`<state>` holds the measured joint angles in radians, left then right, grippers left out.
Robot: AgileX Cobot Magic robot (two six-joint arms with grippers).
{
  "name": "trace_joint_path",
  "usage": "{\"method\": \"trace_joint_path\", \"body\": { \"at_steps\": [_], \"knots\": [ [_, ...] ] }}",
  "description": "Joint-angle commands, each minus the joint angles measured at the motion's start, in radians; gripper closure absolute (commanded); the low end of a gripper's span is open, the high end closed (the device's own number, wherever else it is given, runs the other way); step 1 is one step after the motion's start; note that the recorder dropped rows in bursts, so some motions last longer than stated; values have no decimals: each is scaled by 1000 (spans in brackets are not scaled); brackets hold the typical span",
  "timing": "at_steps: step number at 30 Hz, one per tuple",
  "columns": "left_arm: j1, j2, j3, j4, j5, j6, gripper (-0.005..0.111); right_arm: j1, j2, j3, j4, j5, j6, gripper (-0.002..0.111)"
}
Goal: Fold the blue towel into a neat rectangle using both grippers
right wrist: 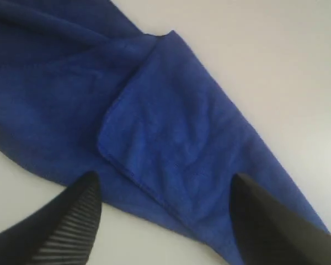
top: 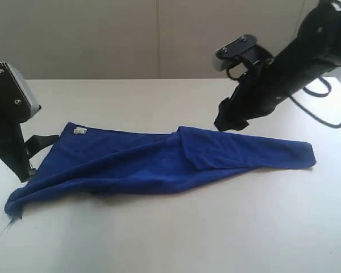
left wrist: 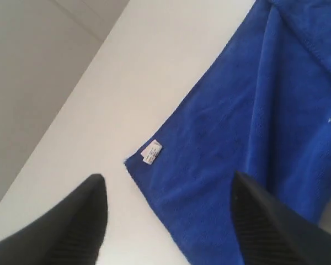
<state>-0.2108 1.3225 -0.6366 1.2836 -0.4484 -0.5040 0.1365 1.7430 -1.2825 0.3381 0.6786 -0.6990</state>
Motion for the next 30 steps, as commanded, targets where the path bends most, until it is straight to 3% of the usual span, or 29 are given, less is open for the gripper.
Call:
{"method": "trace_joint_path", "body": {
  "at_steps": [1,5,9,12,17,20,21,22,27,30],
  "knots": [
    [0,59,-5,-71,-101,115,64,63,77,3,-8,-46,-52,46],
    [0,139,-19,-190,-103,214,106,118,127,3,-19,-89,-76,50],
    [0,213,-70,-364,-22,180,106,168,158,3,-47,-132,-93,53],
    [0,249,-124,-338,74,-8,106,191,182,3,-126,-151,-41,53],
    [0,257,-205,-58,240,-527,106,195,213,3,-207,-162,23,53],
    [0,261,-254,370,149,-953,107,195,229,3,-221,-171,39,53],
    [0,266,-281,461,117,-1065,107,195,234,3,-221,-173,43,53],
    [0,271,-306,461,92,-1123,107,197,237,3,-221,-173,48,53],
    [10,290,-401,461,54,-1143,107,202,244,3,-221,-158,50,53],
    [10,299,-404,461,189,-928,107,204,244,3,-219,-157,57,53]
  ]
}}
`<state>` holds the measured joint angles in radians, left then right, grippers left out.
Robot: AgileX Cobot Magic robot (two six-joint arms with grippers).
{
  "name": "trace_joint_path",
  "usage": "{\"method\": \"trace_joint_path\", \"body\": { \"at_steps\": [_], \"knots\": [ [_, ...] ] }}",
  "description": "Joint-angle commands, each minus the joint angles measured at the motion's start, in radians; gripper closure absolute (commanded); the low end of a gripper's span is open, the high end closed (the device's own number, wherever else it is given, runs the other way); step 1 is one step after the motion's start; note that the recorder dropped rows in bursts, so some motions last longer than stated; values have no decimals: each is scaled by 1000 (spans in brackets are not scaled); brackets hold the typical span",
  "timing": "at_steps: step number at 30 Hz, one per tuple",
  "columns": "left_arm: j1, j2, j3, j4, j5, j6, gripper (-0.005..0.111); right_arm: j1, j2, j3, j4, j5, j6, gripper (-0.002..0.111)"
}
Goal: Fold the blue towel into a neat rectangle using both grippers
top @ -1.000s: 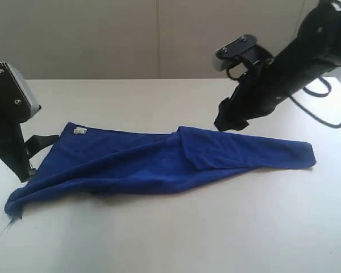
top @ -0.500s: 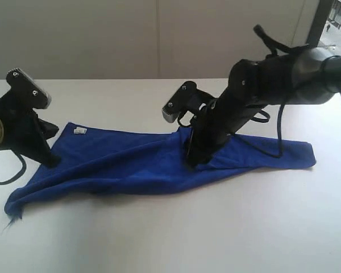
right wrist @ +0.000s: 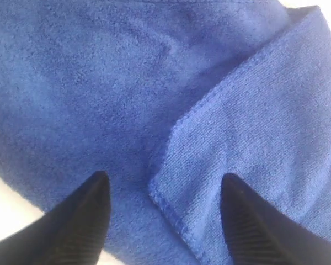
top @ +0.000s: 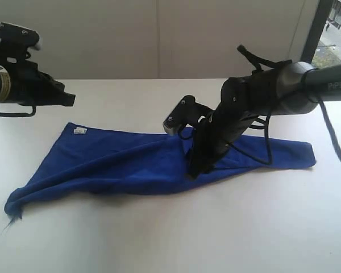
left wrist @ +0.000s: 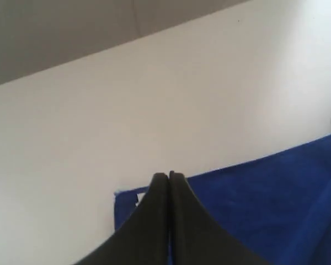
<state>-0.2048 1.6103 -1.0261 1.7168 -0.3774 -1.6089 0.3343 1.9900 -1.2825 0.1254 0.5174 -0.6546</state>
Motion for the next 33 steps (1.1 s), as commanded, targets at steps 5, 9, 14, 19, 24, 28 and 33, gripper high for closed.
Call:
{"method": "trace_joint_path", "body": {
  "at_steps": [5,9,14,19,24,28,33],
  "knots": [
    [4,14,-1,28,595,401,107,6,-3,3,-4,5,15,53],
    [4,29,-1,-409,781,916,107,6,-3,1,-4,2,15,53],
    [7,104,-89,-1261,1023,1805,107,6,-3,1,-4,-17,25,53],
    [-30,102,-153,-1780,1024,2162,107,7,-3,1,-2,-10,25,53],
    [-102,119,-155,-1880,899,2252,107,7,1,1,1,-10,28,53],
    [-127,163,-155,-1886,854,2241,107,7,9,1,1,-10,28,63],
    [-127,234,-155,-1886,855,2235,107,7,22,1,1,-10,28,72]
  ]
}}
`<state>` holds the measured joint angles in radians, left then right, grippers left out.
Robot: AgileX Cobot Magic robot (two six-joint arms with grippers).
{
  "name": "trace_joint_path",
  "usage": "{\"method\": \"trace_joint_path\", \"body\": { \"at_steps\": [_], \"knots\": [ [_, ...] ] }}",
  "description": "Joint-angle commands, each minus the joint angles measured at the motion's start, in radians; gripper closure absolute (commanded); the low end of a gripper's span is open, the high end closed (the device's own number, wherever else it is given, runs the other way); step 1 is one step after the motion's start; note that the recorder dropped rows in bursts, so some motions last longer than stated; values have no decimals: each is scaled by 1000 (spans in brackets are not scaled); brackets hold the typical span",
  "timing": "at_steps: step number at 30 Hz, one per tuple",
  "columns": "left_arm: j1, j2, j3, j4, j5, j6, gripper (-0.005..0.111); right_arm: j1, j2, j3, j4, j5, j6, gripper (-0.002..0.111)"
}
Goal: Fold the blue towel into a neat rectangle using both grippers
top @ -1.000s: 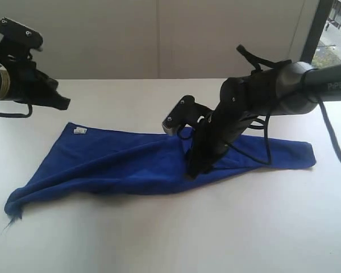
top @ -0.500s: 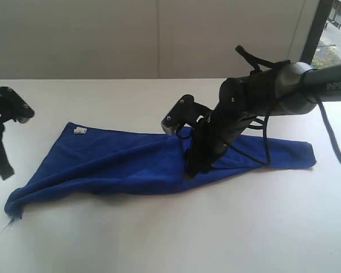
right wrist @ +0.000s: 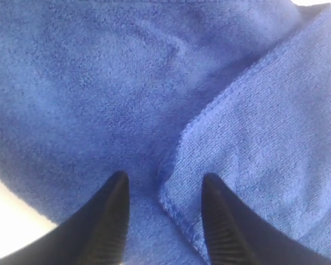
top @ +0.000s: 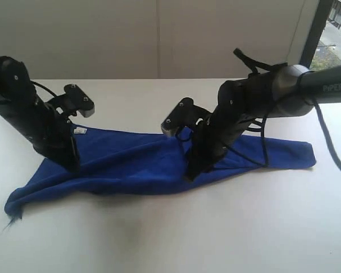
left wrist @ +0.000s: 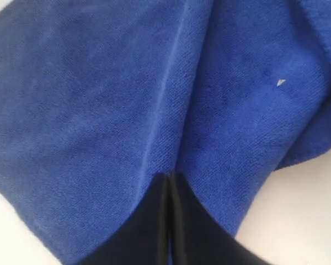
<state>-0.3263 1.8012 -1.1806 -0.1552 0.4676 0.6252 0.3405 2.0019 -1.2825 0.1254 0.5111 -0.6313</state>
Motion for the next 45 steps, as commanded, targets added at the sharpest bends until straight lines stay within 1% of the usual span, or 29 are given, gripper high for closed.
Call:
{"method": "trace_joint_path", "body": {
  "at_steps": [1,5,8,15,21,23,28,31,40,45],
  "knots": [
    [-6,55,-1,-14,10,1,107,1,12,1,1,-7,4,73],
    [-6,86,-1,-14,-1,1,107,1,20,1,1,-29,4,73],
    [-6,96,-1,-14,-6,3,107,1,28,1,1,-45,4,78],
    [-6,96,-1,-14,-31,3,107,1,37,-1,-12,-79,4,108],
    [-6,107,-1,-14,-25,3,107,-1,35,-30,-60,-80,11,108],
    [-6,119,1,-14,-22,3,107,-3,28,-51,-96,-69,44,108],
    [-6,142,3,-14,-8,8,107,-16,22,-132,-388,-35,301,108],
    [-6,148,3,-14,-3,11,107,-41,22,-179,-491,-20,383,108],
    [-6,162,3,-14,-3,27,107,-146,62,-280,-516,-22,391,108],
    [-6,162,3,-14,-3,29,107,-184,120,-337,-540,-49,391,108]
  ]
}}
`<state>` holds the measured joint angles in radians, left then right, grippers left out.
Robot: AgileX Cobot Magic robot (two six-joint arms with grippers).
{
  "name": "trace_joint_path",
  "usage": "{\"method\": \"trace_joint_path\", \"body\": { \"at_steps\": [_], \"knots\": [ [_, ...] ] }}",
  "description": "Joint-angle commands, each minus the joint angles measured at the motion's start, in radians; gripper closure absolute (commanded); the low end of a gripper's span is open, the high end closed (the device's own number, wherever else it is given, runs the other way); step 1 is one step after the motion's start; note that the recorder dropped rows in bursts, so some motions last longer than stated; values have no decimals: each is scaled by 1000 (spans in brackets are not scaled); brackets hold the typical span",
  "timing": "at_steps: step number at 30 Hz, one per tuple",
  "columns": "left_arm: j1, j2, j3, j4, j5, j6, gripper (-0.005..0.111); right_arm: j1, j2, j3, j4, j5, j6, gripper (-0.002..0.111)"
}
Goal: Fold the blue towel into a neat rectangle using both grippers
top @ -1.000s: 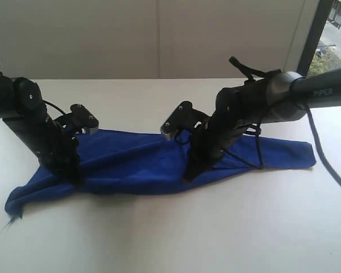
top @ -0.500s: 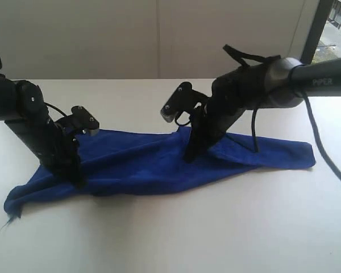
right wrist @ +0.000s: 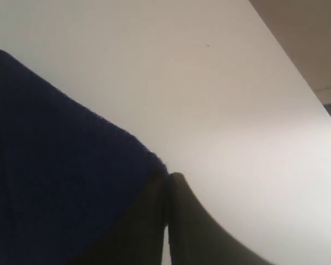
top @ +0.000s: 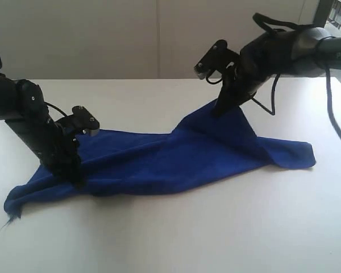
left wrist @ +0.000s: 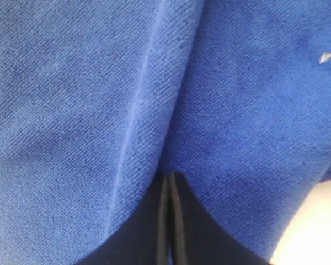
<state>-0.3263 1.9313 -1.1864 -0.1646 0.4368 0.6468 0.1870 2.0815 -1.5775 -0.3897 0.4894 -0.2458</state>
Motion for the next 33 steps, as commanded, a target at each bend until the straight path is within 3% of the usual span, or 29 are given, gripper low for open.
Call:
{"method": "trace_joint_path", "body": {
  "at_steps": [1,12,18,22,24,27,33],
  "knots": [
    [-6,32,9,-5,28,7,107,-37,50,-52,-30,-37,5,108],
    [-6,32,9,-5,28,8,107,-59,172,-214,-100,-60,5,108],
    [-6,32,9,-5,19,8,107,-55,75,-248,-73,139,-32,108],
    [-6,32,9,-5,4,8,107,-55,-14,-247,214,405,-342,108],
    [-6,32,9,-5,-3,8,107,-54,-44,-247,273,527,-361,108],
    [-6,32,9,-3,-16,12,107,-36,-87,-191,283,607,-361,108],
    [-6,32,9,-3,-24,12,107,37,-245,41,189,564,-248,108]
  ]
}}
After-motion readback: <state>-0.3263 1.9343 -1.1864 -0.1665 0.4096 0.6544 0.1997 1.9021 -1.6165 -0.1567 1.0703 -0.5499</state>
